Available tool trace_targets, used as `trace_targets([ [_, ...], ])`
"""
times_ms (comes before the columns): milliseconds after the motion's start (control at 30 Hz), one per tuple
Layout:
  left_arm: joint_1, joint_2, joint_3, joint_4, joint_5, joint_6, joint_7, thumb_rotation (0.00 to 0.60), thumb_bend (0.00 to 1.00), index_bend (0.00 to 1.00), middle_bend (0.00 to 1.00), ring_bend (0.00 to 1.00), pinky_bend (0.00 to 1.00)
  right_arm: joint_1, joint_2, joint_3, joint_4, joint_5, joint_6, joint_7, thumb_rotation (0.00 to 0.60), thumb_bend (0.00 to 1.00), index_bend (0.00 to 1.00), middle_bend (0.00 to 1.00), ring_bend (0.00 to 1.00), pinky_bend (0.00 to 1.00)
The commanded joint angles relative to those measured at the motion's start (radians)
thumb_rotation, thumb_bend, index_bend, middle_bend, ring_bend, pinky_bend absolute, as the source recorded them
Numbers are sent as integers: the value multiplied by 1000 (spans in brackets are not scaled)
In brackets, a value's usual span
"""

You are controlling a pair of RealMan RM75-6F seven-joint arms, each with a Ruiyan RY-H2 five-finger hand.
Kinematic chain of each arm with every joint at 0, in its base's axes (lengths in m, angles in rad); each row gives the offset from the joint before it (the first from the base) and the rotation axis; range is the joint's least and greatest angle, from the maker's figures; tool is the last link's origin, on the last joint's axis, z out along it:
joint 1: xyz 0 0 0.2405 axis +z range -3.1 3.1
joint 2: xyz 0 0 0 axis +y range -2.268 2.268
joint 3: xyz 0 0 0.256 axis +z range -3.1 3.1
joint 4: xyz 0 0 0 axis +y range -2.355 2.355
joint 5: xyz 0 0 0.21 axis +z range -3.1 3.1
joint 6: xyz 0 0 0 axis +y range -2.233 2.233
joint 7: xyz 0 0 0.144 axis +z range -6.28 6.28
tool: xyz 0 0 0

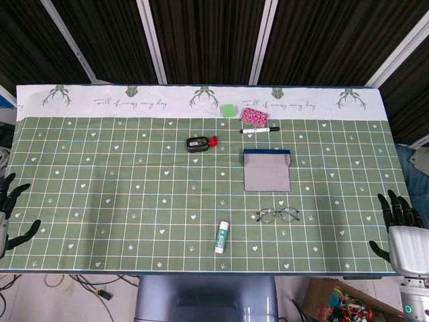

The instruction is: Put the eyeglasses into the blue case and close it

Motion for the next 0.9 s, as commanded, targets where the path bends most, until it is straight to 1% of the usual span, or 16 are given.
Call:
trace_targets([
  [33, 0, -1, 0, 1, 2, 2, 1, 600, 248, 171, 0, 0, 0, 1, -1, -1, 0, -1, -2, 1, 600, 105, 29, 37, 97, 219],
  [533, 1, -5, -3, 4, 1, 8, 0, 600, 248, 171, 0, 0, 0, 5, 3, -2, -3, 4, -11, 17, 600, 105, 30, 37, 103, 219],
  [733, 0, -7, -3, 4, 1, 7, 1, 600, 248, 170, 0, 0, 0, 7, 7, -5, -4, -1, -17, 54, 600, 105, 59, 39, 123, 219],
  [900, 1, -7, -4, 4, -1, 9, 2, 600, 248, 170, 0, 0, 0, 9, 9, -2, 2, 10, -24, 60, 600, 105, 63, 39, 125, 219],
])
